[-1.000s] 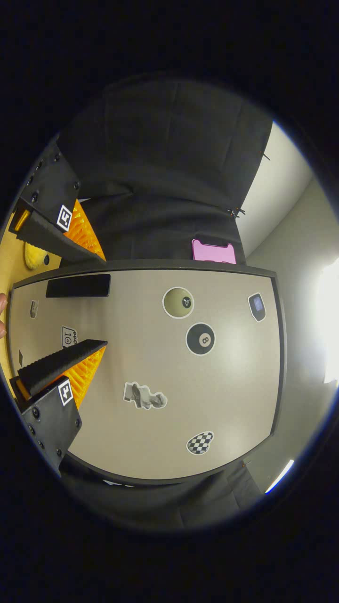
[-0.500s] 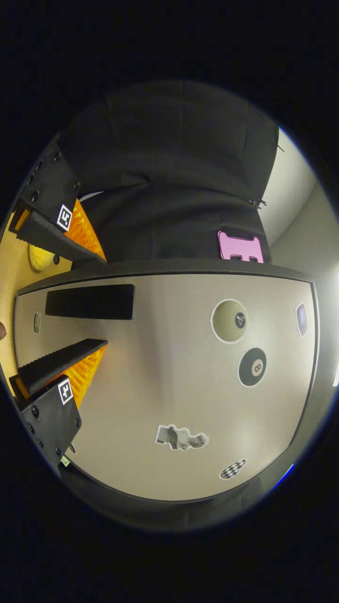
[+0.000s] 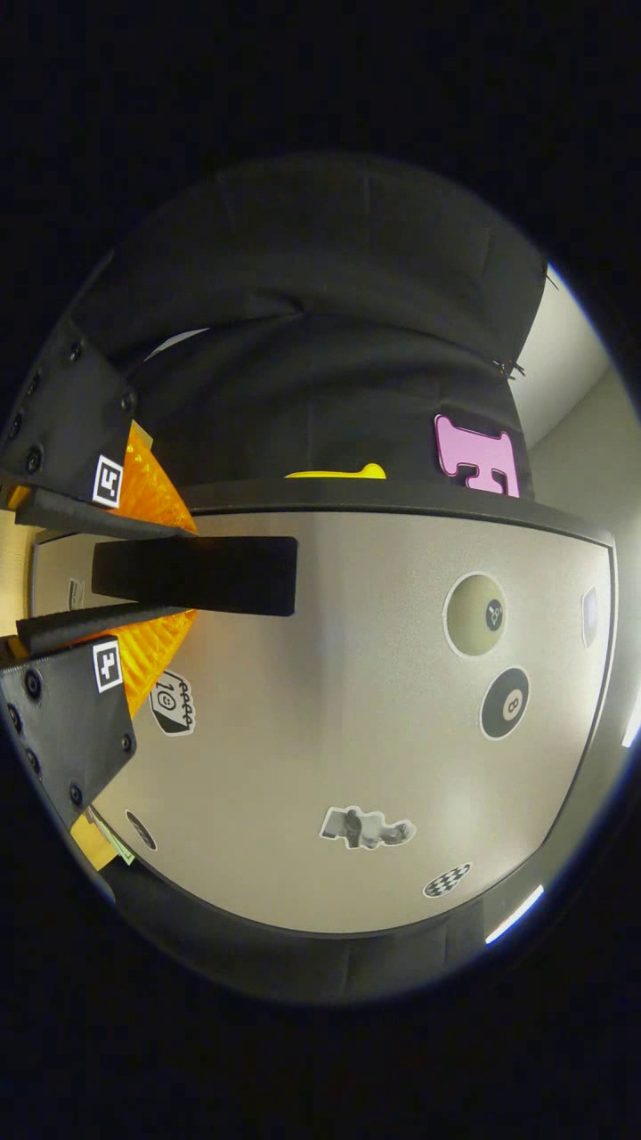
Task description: Open the cabinet door with the right hand, grasp the bottle in the cabinet with the left hand and place it on the coaster, then close the cabinet door with the right hand.
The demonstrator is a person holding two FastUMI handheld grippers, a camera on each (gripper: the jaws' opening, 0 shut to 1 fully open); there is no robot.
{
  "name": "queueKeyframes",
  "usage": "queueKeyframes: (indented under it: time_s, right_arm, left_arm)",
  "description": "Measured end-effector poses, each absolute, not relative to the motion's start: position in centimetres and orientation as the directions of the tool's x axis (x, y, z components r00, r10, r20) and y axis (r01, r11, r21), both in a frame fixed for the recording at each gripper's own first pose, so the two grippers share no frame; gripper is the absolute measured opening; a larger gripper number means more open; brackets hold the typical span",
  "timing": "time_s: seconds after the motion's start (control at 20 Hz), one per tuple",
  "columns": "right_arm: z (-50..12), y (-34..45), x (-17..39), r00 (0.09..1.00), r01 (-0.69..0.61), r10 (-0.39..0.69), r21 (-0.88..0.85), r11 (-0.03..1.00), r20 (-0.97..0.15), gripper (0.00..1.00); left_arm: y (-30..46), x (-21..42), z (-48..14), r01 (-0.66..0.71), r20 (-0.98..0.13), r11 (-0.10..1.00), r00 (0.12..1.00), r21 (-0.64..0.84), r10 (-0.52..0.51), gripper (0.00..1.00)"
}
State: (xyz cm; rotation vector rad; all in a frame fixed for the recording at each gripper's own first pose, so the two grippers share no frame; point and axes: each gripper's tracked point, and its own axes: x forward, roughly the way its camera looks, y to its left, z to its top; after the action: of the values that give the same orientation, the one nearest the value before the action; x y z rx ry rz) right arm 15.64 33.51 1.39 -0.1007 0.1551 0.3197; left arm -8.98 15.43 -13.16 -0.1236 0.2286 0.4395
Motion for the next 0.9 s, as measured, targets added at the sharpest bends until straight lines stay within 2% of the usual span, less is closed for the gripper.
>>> queueKeyframes:
  time_s: [0.05, 0.15, 0.2, 0.4, 0.6, 0.9]
  right_arm:
    - [1.5, 33.5, 15.6, 0.937, -0.321, 0.306, -0.070, 0.944, -0.169, 0.35]
    - [1.4, 33.5, 15.6, 0.935, -0.325, 0.308, -0.072, 0.943, -0.175, 0.36]
    - [1.4, 33.5, 15.6, 0.934, -0.328, 0.312, -0.070, 0.942, -0.174, 0.31]
    - [1.3, 33.7, 15.7, 0.919, -0.369, 0.352, -0.073, 0.926, -0.178, 0.25]
    - [1.2, 33.6, 15.1, 0.888, -0.436, 0.420, -0.056, 0.898, -0.184, 0.11]
    - [1.6, 33.2, 12.4, 0.852, -0.506, 0.491, -0.045, 0.861, -0.179, 0.11]
  left_arm:
    - [15.4, -8.9, -13.1, -0.440, -0.244, 0.896, 0.878, -0.069, 0.412, 0.72]
    - [15.5, -9.0, -13.2, -0.449, -0.246, 0.890, 0.874, -0.080, 0.419, 0.72]
    - [15.5, -9.1, -13.2, -0.452, -0.247, 0.888, 0.873, -0.087, 0.420, 0.72]
    - [15.5, -9.1, -13.3, -0.441, -0.248, 0.891, 0.880, -0.107, 0.406, 0.72]
    - [15.4, -9.1, -13.5, -0.422, -0.248, 0.901, 0.887, -0.096, 0.389, 0.72]
    - [14.7, -8.8, -13.2, -0.384, -0.241, 0.920, 0.903, -0.078, 0.357, 0.72]
